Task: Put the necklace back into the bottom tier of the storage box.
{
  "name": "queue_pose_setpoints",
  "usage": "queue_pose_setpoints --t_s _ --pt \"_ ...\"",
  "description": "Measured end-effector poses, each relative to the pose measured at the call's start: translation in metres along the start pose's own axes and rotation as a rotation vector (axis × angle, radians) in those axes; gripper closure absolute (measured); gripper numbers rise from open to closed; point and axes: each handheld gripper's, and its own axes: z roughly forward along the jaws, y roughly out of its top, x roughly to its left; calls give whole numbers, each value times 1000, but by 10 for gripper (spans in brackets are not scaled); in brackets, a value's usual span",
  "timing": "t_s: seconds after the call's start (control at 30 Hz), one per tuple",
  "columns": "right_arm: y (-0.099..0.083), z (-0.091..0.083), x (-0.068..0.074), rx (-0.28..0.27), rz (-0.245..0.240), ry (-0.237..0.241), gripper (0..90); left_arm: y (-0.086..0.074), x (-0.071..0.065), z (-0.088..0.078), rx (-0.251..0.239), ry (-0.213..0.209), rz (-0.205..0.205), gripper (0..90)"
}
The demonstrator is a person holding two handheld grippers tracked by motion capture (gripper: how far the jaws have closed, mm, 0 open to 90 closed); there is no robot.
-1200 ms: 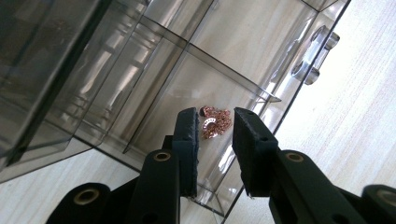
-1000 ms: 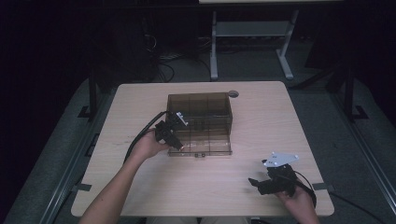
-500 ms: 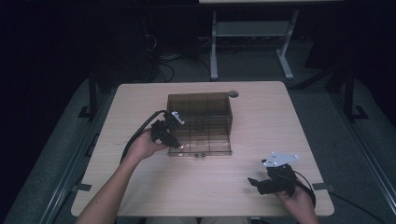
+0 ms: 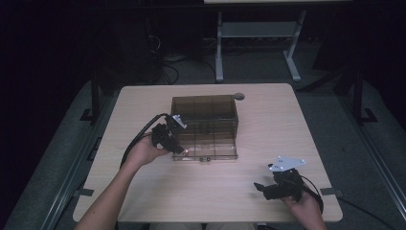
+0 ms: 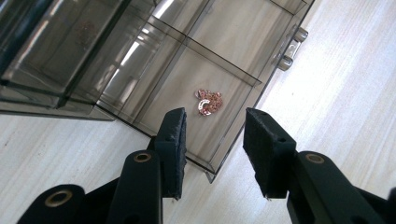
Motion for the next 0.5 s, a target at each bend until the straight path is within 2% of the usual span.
queue_pose_setpoints --t_s 0.07,0.27,0.5 --pt "0 0 0 1 0 1 143 -1 1 -1 6 0 7 575" --pt "0 1 0 3 3 0 143 -6 -1 -4 -17 9 -6 510" --pt "0 1 0 1 6 -3 143 -10 -3 -7 -31 18 -14 483"
